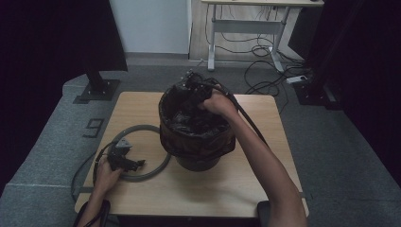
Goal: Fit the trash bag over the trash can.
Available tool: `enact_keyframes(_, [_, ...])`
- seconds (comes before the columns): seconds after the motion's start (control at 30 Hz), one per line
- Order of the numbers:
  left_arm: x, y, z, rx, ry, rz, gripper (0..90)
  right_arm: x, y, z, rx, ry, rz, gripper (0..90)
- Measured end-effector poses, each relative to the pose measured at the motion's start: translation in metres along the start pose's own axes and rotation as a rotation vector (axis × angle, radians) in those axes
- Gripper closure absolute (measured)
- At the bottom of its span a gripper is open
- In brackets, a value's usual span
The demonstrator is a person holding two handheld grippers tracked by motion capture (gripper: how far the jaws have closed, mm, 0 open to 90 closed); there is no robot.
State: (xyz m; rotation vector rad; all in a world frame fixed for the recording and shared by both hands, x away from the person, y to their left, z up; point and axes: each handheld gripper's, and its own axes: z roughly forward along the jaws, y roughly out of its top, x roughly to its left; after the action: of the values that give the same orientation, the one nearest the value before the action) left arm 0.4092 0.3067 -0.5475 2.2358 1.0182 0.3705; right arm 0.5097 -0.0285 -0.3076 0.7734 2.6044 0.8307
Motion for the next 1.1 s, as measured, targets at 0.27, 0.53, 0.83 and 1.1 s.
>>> enact_keyframes(0.27, [0.0,0.0,0.0,-0.001,-0.001,-0.001,0.0,-0.017,-0.021,0.038,0.063,-0.001,0.034,13.5])
enact_keyframes(0.53, [0.0,0.0,0.0,-0.001,-0.002,0.001,0.0,-0.014,-0.019,0.046,0.103,0.023,0.013,13.4])
enact_keyframes(0.83, [0.0,0.0,0.0,-0.001,-0.002,0.0,0.0,-0.014,-0.012,-0.016,-0.057,0.025,-0.026,7.2])
enact_keyframes(1.1, [0.0,0.0,0.0,-0.001,-0.001,-0.001,0.0,-0.016,-0.024,-0.052,-0.105,0.027,-0.039,0.0])
